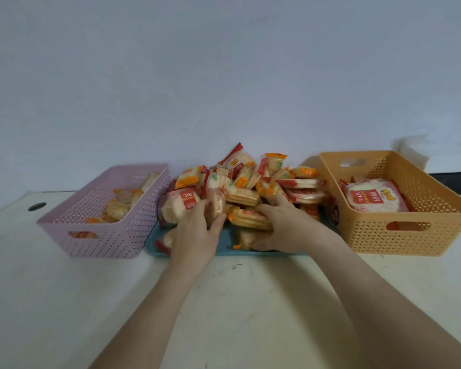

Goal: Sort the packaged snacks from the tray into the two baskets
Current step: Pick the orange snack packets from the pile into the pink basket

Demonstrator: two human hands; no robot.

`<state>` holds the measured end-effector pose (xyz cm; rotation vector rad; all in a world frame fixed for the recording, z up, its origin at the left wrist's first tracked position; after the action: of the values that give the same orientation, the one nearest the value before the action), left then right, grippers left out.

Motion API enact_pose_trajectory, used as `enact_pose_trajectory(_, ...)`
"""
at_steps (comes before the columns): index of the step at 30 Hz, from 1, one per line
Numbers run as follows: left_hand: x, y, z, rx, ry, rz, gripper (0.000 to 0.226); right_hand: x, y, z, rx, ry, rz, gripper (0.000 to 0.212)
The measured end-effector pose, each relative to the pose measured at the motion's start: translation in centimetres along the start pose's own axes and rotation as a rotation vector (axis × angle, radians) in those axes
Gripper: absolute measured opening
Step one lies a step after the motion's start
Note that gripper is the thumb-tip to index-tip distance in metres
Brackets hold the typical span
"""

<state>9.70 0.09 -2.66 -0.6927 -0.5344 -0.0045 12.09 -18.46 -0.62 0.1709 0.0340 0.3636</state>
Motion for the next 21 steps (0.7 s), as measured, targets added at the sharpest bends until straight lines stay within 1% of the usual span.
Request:
enact_pose_trajectory(2, 0.1, 0.1, 0.3, 0.090, -0.073, -0.111, 0.037, -0.1, -0.1, -0.2, 0.023, 0.028, -0.034, 0.065)
enact_pose_trajectory(3, 0.0, 0.0, 0.6, 0.104, -0.110, -0.134, 0.037, 0.0, -0.1, -0.2, 0.044, 0.031, -0.041, 0.063)
enact_pose_trajectory(4, -0.1, -0.3, 0.8, 0.085, -0.105, -0.135, 0.038, 0.0, -0.1, -0.1, 0.063, 0.026, -0.040, 0.061)
enact_pose_trajectory(6, -0.4, -1.0, 1.2, 0.001, -0.040, -0.118, 0.037, 0.2, 0.0, 0.0, 0.132, 0.009, -0.034, 0.056)
enact_pose_trajectory(7, -0.7, -1.3, 1.2, -0.018, 0.005, -0.134, 0.033, 0.4, 0.0, 0.0, 0.192, -0.002, -0.040, 0.054)
enact_pose_trajectory(9, -1.4, -1.9, 0.7, 0.006, 0.106, -0.212, 0.018, 0.6, -0.1, 0.1, 0.329, -0.025, -0.076, 0.050)
enact_pose_trajectory(10, -1.6, -2.0, 0.4, -0.004, 0.151, -0.223, 0.014, 0.7, -0.2, 0.2, 0.388, -0.031, -0.098, 0.049)
enact_pose_trajectory(11, -1.5, -1.8, 0.0, -0.032, 0.181, -0.204, 0.017, 0.8, -0.3, 0.3, 0.447, -0.028, -0.118, 0.047)
enact_pose_trajectory(12, -1.5, -1.7, -0.2, -0.078, 0.210, -0.163, 0.022, 0.7, -0.5, 0.5, 0.541, -0.012, -0.139, 0.046)
enact_pose_trajectory(13, -1.3, -1.7, -0.4, -0.152, 0.243, -0.106, 0.029, 0.6, -0.7, 0.7, 0.686, 0.020, -0.161, 0.044)
enact_pose_trajectory(15, -1.3, -1.9, -0.8, -0.419, 0.372, 0.047, 0.045, 0.3, -0.7, 1.0, 1.022, 0.110, -0.203, 0.041)
enact_pose_trajectory(17, -1.7, -2.5, -1.1, -0.681, 0.475, 0.177, 0.048, -0.1, -0.4, 1.2, 1.223, 0.171, -0.208, 0.038)
enact_pose_trajectory(18, -1.7, -2.8, -1.2, -0.758, 0.476, 0.195, 0.045, -0.3, -0.1, 1.3, 1.271, 0.184, -0.201, 0.037)
enact_pose_trajectory(21, -1.1, -3.4, -0.4, -0.853, 0.352, 0.172, 0.040, -0.7, 1.3, 1.9, 1.400, 0.166, -0.177, 0.032)
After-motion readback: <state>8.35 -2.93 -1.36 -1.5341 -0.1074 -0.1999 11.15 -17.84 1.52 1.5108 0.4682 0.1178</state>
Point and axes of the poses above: each hand's wrist, its own x-axis towards the middle knuckle, its own z-axis out of the back of the hand, y = z × x, the point moved 2 cm from there along x, towards the middle knuckle, and after that the axes turned 7 degrees about -x, right-handed, at the moved point
